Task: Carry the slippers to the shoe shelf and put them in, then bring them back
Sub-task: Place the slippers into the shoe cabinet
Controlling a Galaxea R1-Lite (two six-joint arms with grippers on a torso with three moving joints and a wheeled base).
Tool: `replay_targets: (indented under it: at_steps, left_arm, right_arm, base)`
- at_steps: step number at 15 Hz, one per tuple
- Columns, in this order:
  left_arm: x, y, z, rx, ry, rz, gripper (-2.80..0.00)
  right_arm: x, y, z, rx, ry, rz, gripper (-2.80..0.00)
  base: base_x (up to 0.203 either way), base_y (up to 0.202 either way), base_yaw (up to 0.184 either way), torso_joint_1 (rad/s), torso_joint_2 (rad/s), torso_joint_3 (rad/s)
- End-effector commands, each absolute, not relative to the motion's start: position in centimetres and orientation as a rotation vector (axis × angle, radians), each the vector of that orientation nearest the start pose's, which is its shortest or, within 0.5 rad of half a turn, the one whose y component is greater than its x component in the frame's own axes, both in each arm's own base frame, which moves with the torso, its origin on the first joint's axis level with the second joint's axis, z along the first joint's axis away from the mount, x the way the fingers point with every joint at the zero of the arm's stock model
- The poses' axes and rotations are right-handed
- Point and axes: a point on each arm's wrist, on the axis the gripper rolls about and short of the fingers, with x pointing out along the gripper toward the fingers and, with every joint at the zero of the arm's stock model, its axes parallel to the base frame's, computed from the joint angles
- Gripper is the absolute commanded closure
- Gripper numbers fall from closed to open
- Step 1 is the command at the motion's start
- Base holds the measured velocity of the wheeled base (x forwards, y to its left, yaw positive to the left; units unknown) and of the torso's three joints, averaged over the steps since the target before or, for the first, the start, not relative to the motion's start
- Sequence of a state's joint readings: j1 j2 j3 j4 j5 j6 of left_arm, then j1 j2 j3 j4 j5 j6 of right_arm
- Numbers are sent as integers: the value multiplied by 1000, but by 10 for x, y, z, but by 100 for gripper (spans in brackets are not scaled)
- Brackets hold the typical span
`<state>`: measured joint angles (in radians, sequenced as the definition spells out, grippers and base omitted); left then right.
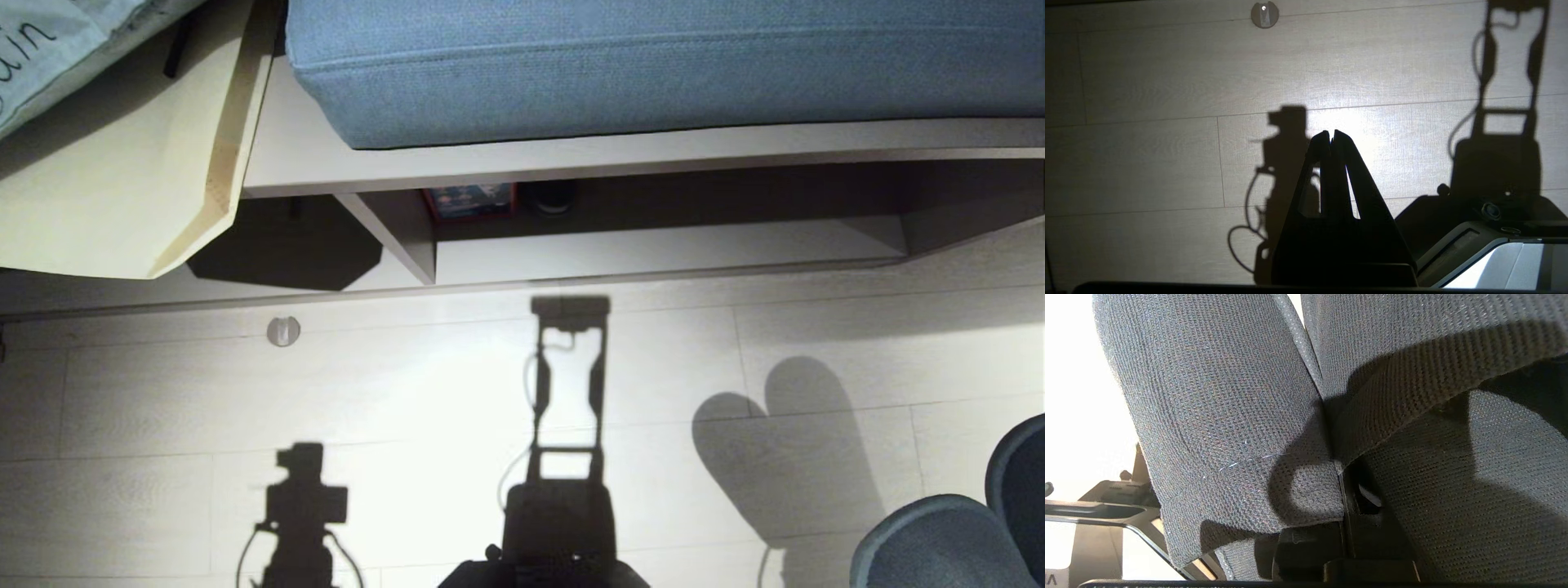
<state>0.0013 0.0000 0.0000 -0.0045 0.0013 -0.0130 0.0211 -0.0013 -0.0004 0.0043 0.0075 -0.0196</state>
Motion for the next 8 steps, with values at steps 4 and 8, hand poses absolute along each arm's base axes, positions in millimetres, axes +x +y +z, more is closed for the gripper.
replay_targets:
  at_steps: [4, 8]
  left_arm:
    - [-23, 0, 76, -14, -3, 3, 0]
    - [-23, 0, 76, -14, -3, 3, 0]
  right_arm:
    - [-23, 0, 75, -20, 4, 29, 0]
    - [-23, 0, 75, -20, 4, 29, 0]
  base:
    - [0, 0, 0, 2, 2, -197]
    - [0, 0, 0, 2, 3, -196]
